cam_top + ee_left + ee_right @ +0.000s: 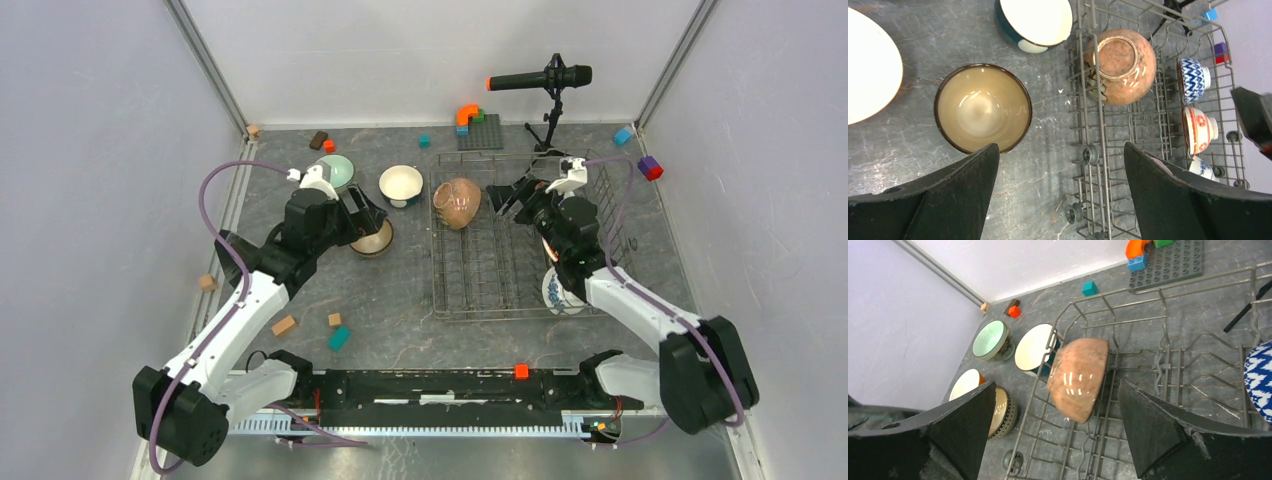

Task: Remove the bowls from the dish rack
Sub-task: Pick up the bowl from the dish rack.

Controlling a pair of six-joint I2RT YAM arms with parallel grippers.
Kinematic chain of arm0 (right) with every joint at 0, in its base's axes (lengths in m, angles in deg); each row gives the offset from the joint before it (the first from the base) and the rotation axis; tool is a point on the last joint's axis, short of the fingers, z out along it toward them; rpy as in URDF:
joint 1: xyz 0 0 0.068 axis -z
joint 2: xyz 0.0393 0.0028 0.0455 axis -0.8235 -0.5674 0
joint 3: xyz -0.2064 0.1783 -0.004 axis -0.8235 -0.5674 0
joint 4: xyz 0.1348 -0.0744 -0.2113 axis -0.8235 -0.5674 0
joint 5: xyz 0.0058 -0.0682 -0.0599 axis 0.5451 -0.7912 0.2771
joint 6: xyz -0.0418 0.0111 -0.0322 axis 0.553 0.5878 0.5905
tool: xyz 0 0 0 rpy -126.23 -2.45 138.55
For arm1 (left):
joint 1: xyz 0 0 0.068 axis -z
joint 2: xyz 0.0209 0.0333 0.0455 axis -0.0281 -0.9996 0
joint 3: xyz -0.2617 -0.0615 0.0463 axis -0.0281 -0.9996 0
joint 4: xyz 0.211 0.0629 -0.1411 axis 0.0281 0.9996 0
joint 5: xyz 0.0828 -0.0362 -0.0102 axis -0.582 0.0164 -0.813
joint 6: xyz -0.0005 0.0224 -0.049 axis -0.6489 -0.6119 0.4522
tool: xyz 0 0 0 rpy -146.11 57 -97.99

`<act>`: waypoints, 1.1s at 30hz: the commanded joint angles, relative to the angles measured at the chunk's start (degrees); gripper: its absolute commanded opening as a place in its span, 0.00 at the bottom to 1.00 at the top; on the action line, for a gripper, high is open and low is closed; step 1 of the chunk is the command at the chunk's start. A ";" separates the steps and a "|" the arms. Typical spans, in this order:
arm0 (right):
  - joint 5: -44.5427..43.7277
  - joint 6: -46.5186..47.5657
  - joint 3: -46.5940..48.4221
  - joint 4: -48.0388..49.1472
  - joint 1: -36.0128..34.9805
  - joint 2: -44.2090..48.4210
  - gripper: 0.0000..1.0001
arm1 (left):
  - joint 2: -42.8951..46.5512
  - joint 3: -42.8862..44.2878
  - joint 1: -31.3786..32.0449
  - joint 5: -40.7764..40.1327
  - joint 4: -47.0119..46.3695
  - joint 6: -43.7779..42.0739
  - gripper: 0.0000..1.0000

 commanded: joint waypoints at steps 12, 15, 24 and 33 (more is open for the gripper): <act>13.12 -8.16 1.32 22.15 5.01 -20.88 0.85 | 0.43 -2.34 0.30 11.92 -7.11 -0.83 0.96; 13.37 -8.46 1.45 22.52 5.00 -22.64 0.84 | -0.73 -2.14 0.29 12.82 -7.08 -0.68 0.96; 18.53 -11.38 3.91 26.19 4.99 -29.41 0.82 | -6.21 0.16 1.48 13.39 -3.43 -1.04 0.96; 21.40 -13.71 4.79 30.29 5.00 -33.59 0.79 | -7.50 0.33 1.54 14.06 -3.43 -1.19 0.96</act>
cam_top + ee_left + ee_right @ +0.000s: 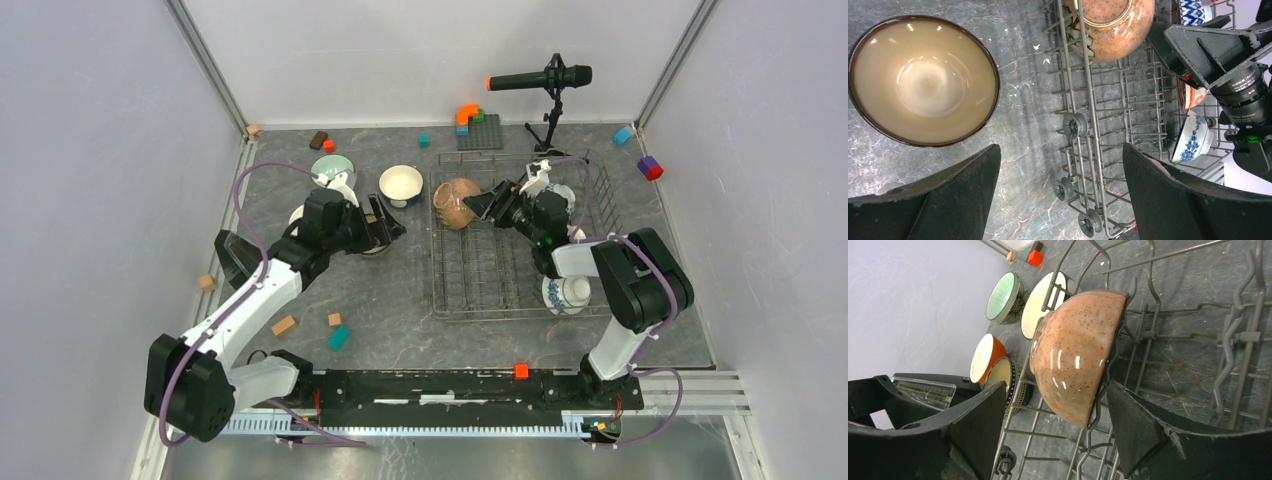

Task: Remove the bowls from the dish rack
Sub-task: Pick up the bowl from the dish rack.

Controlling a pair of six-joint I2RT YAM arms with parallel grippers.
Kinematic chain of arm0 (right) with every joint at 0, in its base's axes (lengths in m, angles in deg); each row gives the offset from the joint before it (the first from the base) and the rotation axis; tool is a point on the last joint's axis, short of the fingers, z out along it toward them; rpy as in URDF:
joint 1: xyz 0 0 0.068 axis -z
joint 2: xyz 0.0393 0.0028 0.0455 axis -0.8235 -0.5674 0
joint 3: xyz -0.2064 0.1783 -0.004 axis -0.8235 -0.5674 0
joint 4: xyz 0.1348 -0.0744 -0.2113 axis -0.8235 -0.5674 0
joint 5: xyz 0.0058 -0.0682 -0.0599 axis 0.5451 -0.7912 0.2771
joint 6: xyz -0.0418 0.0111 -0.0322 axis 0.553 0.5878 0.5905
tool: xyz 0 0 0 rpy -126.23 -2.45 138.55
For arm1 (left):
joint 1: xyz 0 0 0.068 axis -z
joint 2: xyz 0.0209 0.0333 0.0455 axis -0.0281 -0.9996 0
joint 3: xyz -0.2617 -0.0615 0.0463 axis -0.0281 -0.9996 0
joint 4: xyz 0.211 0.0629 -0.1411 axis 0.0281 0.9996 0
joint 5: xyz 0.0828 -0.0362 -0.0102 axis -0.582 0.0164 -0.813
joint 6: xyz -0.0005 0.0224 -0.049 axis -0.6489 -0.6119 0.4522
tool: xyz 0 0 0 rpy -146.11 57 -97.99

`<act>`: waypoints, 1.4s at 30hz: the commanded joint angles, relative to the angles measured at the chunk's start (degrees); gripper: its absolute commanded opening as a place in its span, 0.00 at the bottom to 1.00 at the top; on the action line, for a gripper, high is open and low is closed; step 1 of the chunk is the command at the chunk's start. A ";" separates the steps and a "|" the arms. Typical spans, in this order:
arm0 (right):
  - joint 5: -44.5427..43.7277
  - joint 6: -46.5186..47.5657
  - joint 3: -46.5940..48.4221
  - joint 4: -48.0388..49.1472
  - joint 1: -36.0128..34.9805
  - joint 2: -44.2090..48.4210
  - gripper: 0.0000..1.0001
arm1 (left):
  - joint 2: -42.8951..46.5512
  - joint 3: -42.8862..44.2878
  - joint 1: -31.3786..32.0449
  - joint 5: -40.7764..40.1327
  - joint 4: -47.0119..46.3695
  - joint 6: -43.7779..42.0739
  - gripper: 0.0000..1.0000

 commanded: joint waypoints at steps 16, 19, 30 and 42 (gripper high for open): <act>10.34 -9.68 2.32 19.51 0.03 -7.72 0.66 | -3.54 3.09 0.36 2.44 -0.01 -0.49 0.96; 11.37 -11.32 2.56 21.75 0.07 -8.86 0.64 | -3.76 3.09 0.35 2.37 0.02 -0.45 0.95; 14.37 -15.08 4.91 26.32 -1.07 -12.67 0.57 | -4.14 3.00 0.56 2.30 0.07 -0.16 0.95; 14.72 -15.74 5.47 27.18 -2.34 -13.51 0.37 | -4.44 3.00 0.77 2.43 0.02 0.15 0.95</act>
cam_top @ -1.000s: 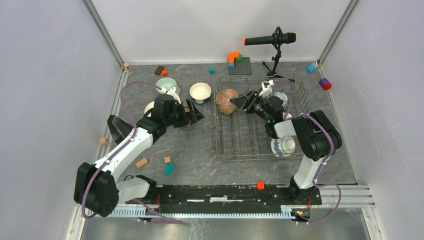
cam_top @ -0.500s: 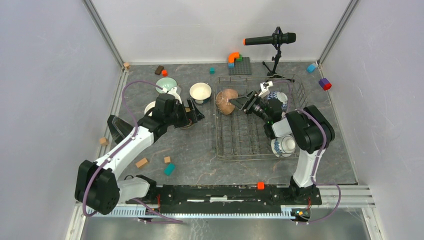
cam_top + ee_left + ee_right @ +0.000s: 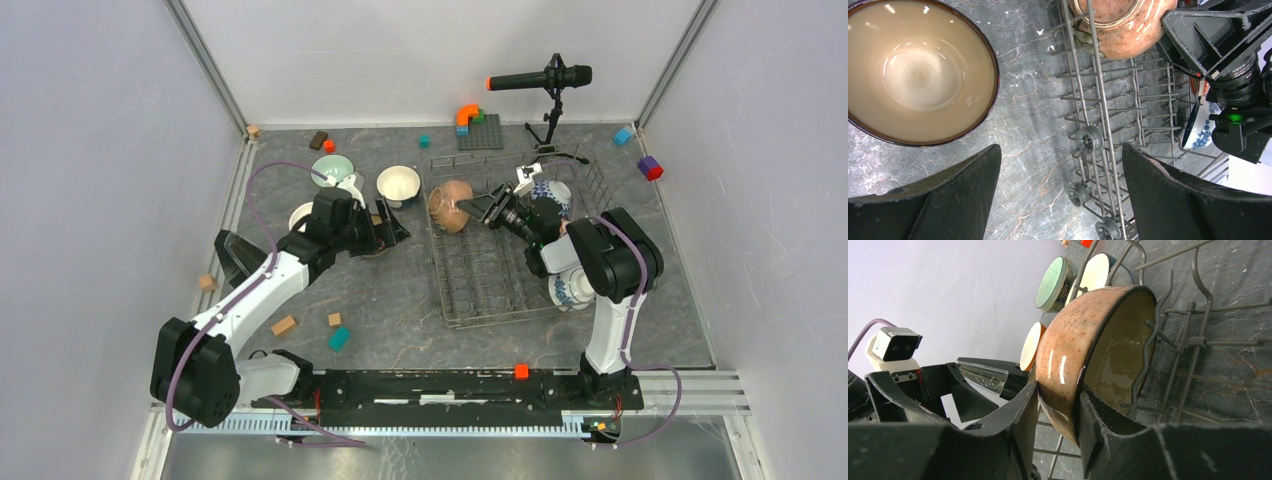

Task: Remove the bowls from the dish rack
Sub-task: Pick up the bowl from the dish rack.

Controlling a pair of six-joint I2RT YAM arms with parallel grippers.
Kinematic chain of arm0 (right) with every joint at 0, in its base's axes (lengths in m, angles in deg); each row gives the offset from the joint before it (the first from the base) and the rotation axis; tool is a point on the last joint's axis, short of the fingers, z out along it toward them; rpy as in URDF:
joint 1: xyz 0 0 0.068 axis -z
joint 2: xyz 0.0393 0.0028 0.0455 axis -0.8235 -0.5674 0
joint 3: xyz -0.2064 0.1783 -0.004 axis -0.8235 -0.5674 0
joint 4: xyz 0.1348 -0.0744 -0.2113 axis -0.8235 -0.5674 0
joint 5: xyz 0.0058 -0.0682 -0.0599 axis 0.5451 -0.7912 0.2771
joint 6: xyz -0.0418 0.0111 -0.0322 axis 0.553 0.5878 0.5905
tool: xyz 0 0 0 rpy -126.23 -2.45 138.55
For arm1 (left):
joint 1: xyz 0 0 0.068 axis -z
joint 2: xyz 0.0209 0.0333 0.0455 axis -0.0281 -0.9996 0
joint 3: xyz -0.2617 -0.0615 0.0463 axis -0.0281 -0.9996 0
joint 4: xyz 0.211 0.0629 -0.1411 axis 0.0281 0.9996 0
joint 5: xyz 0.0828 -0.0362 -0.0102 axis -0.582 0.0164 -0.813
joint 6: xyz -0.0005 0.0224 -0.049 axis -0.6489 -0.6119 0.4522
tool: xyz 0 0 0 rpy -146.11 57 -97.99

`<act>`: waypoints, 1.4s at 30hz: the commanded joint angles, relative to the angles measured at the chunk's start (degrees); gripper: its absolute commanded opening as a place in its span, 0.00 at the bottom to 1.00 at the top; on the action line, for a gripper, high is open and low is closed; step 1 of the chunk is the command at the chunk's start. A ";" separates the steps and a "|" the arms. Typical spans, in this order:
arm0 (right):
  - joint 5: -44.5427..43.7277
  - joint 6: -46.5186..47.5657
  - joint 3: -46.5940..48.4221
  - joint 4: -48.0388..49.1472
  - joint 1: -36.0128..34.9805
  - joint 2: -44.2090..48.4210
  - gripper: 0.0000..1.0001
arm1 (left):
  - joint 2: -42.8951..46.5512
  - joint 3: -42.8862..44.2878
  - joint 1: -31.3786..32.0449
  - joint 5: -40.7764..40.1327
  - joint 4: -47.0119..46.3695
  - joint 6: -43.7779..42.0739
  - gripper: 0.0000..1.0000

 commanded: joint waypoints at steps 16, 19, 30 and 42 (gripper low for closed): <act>2.64 -0.61 0.05 8.01 -2.24 2.74 0.11 | -0.63 2.19 0.47 0.20 -0.57 0.73 0.95; 2.89 -1.02 -0.19 8.78 -1.93 2.96 0.06 | -0.30 2.11 0.60 -0.02 -0.50 0.79 0.95; 3.95 -3.00 -0.19 10.62 -1.46 5.88 0.00 | 0.48 2.02 0.87 -0.48 -0.19 0.70 0.95; 4.70 -2.70 -1.36 8.58 0.21 13.15 0.00 | 1.36 1.84 1.15 -0.85 -0.18 0.83 0.95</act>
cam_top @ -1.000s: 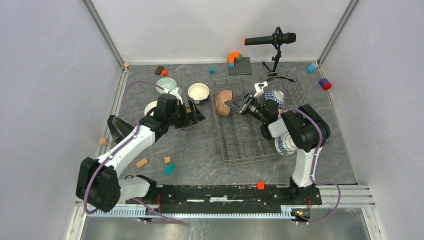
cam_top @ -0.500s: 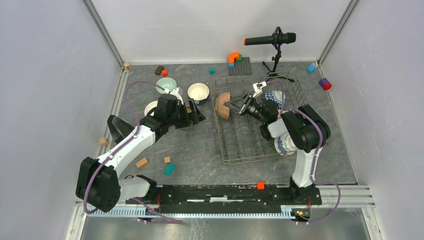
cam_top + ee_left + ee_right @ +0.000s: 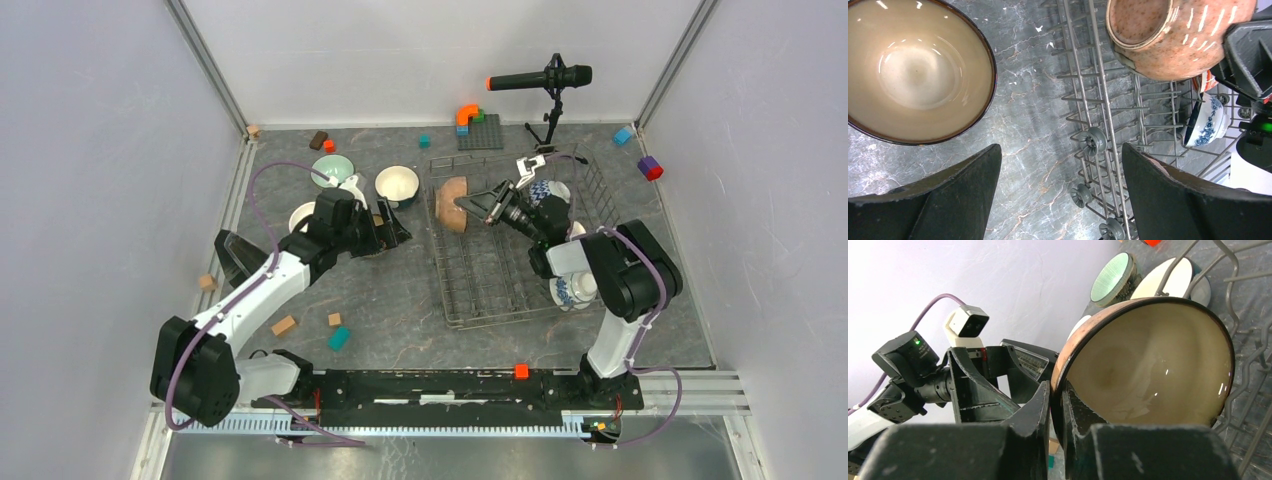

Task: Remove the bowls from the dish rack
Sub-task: Pick up the bowl from the dish rack, then place the bowl at the center of the board.

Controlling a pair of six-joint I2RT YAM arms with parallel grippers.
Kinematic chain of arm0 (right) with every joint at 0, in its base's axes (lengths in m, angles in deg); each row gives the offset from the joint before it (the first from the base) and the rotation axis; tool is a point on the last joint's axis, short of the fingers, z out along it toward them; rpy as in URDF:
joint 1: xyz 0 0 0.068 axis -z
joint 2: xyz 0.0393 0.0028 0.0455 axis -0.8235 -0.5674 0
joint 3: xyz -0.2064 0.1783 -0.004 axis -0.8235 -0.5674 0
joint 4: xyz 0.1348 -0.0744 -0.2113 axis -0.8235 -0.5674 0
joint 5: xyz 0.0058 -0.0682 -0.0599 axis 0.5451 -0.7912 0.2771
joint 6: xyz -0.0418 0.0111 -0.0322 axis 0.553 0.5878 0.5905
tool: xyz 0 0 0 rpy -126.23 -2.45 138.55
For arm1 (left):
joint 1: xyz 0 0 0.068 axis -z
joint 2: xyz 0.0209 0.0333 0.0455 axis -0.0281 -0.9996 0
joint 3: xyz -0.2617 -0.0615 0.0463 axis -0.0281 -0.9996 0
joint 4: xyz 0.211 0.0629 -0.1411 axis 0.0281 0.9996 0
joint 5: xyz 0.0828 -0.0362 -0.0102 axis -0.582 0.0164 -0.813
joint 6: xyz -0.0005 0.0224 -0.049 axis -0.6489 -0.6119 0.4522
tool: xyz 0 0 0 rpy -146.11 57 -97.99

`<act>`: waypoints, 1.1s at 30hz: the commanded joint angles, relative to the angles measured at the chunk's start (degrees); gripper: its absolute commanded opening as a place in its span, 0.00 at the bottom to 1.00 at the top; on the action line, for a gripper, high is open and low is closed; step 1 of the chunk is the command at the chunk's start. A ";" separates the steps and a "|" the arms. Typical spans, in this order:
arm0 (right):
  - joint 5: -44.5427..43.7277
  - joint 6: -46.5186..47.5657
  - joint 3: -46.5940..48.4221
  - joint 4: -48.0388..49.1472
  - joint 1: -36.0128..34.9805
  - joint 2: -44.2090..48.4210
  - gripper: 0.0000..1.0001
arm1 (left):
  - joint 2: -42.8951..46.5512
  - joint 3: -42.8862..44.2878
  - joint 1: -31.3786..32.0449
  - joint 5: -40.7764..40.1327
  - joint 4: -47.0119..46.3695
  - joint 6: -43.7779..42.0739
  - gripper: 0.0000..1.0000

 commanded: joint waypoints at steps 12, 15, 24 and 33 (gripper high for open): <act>0.61 3.78 0.57 0.05 0.83 13.03 0.00 | 4.27 2.32 0.44 -4.88 1.70 0.61 0.95; 0.58 4.37 0.16 -1.21 0.78 15.21 0.00 | 5.30 2.33 0.51 -5.58 1.87 0.18 0.95; -2.10 22.19 1.80 -25.21 -2.46 30.67 0.00 | 11.13 2.72 0.38 -14.32 3.24 -2.55 1.00; -14.72 47.55 8.42 -57.84 -15.84 46.77 0.00 | 13.31 11.58 -0.20 -22.39 11.95 2.05 1.00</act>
